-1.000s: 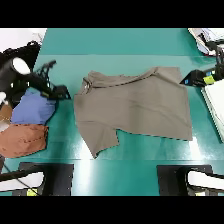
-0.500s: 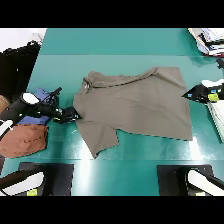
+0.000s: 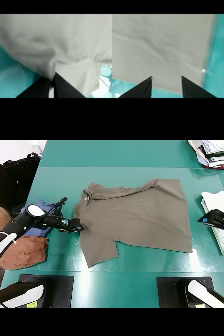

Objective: Fold the shirts.

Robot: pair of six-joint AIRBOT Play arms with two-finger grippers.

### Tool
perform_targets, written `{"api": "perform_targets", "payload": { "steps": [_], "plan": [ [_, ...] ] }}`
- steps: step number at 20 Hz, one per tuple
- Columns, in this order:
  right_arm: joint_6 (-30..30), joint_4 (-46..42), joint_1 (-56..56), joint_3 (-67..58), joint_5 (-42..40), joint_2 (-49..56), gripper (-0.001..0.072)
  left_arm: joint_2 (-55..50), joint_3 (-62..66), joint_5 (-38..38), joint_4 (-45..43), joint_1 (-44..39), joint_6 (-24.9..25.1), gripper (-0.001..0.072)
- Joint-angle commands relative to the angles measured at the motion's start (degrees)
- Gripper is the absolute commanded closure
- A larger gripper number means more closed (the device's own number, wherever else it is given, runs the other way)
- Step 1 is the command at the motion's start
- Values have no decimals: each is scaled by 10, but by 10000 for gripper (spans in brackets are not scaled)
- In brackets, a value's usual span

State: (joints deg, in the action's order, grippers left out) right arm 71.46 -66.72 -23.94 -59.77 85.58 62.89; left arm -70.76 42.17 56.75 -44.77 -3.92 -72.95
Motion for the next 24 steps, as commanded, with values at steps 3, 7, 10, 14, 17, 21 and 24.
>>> {"api": "perform_targets", "payload": {
  "steps": [3, 7, 10, 14, 17, 21, 24],
  "plan": [
    [11, -63, -101, 92, 8, 0, 134, 2, 39, 23, 3, -4, 12, 679],
    [11, -62, -115, 211, -54, 1, 143, 2, 39, 13, 2, -4, 15, 679],
    [10, -28, -115, 261, -94, 1, 238, 2, 39, 0, 3, -4, 14, 679],
    [10, -17, -115, 284, -112, 1, 264, 2, 39, -4, 3, -4, 14, 679],
    [9, -17, -95, 284, -121, 1, 266, 2, 39, -7, 3, -4, 14, 678],
    [9, -18, -15, 284, -158, 1, 536, 2, 39, -8, 2, -4, 14, 679],
    [9, -18, 36, 272, -165, 1, 697, 17, 49, -9, -15, -4, 10, 681]
  ]
}}
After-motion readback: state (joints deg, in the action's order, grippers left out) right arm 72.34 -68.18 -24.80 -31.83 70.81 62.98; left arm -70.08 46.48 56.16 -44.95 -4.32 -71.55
